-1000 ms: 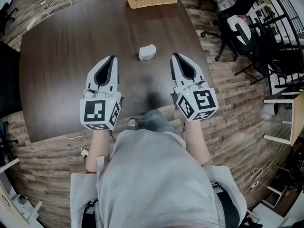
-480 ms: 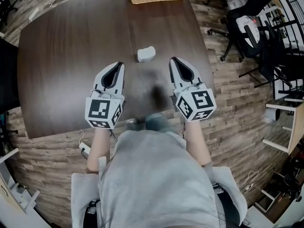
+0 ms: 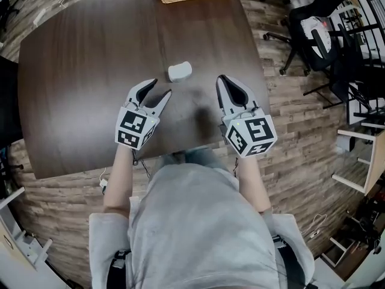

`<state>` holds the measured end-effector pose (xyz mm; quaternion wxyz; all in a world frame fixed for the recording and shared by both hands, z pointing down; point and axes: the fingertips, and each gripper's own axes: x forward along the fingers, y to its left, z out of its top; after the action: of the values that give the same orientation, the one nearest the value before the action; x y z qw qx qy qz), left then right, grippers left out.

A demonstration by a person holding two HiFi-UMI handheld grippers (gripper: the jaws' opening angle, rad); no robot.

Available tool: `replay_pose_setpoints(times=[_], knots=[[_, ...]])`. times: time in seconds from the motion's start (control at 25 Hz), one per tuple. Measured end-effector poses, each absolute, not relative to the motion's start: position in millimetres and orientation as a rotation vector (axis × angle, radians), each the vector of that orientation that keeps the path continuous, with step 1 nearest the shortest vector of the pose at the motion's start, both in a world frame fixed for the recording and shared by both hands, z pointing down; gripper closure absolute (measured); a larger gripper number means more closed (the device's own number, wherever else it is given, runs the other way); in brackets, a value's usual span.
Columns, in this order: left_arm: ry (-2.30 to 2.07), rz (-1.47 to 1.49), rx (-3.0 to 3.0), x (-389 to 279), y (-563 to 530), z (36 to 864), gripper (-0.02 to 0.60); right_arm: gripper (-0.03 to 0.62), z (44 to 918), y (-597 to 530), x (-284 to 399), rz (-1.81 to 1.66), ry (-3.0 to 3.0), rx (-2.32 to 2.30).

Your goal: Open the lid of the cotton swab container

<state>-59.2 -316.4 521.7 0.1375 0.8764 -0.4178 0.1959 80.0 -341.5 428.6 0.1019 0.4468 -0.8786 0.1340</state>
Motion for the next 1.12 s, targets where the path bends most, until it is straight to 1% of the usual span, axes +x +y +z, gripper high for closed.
replay_pose_setpoints(times=[0.16, 0.28, 0.8, 0.96, 1.12], knots=[[-1.120, 0.686, 2.571, -48.6, -332.2, 547.4, 0.363, 0.576, 432.1, -345.9, 90.9, 0.397, -2.573, 1.327], [-1.073, 0.762, 2.584, -42.8, -341.3, 562.7, 0.350, 0.576, 435.0, -348.6, 98.5, 0.399, -2.558, 1.338], [-0.998, 0.911, 2.563, -24.4, -366.5, 605.9, 0.351, 0.576, 445.5, -358.1, 117.5, 0.424, -2.516, 1.372], [-0.982, 0.936, 2.575, -23.2, -364.3, 605.9, 0.359, 0.576, 446.7, -357.9, 118.0, 0.429, -2.510, 1.376], [-0.980, 0.896, 2.579, -19.2, -360.6, 596.3, 0.371, 0.576, 444.8, -358.4, 116.8, 0.427, -2.515, 1.380]])
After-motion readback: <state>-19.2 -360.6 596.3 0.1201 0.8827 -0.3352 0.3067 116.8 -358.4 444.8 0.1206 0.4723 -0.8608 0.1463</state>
